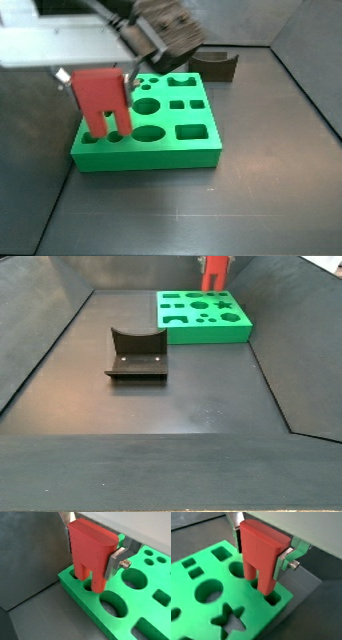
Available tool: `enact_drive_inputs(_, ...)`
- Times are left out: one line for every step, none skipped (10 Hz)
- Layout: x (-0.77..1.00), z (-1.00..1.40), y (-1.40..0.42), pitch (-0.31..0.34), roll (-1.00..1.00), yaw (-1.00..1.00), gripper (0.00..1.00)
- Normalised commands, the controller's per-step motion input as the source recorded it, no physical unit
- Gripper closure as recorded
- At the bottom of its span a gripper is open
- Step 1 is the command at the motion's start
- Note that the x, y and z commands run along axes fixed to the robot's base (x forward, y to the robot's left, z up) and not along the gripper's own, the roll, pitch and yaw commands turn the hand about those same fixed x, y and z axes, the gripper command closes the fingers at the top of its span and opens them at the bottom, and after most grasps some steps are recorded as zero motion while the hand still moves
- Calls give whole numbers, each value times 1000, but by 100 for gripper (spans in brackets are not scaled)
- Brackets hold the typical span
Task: Pick up the square-circle object. Move up. Rotate the square-circle object. Move to above the board. Insert the square-circle object.
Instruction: Insert the square-circle object.
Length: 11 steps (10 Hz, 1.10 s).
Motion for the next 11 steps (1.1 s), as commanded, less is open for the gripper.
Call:
enact_drive_inputs(-103, -231, -46, -124, -89, 109, 100)
enact_drive_inputs(-126, -189, -49, -116, -67, 117, 100)
enact_drive_inputs(-120, -149, -43, -74, -19, 106, 100)
enact_drive_inputs(-209, -134, -29, -16, 100, 114, 100)
enact_drive_inputs(-217, -20, -43, 11, 333, 86, 100)
enact_drive_inputs(-131, -51, 0, 60, 326, 43, 100)
enact_drive_inputs(-200, -180, 0, 44, 301, 0, 100)
enact_drive_inputs(-123, -423, 0, 0, 179, 0, 100)
enact_drive_inputs(0, -637, -23, 0, 111, -6, 100)
enact_drive_inputs(0, -800, -94, -3, 127, -66, 100)
enact_drive_inputs(111, -863, -129, 0, 130, -126, 100)
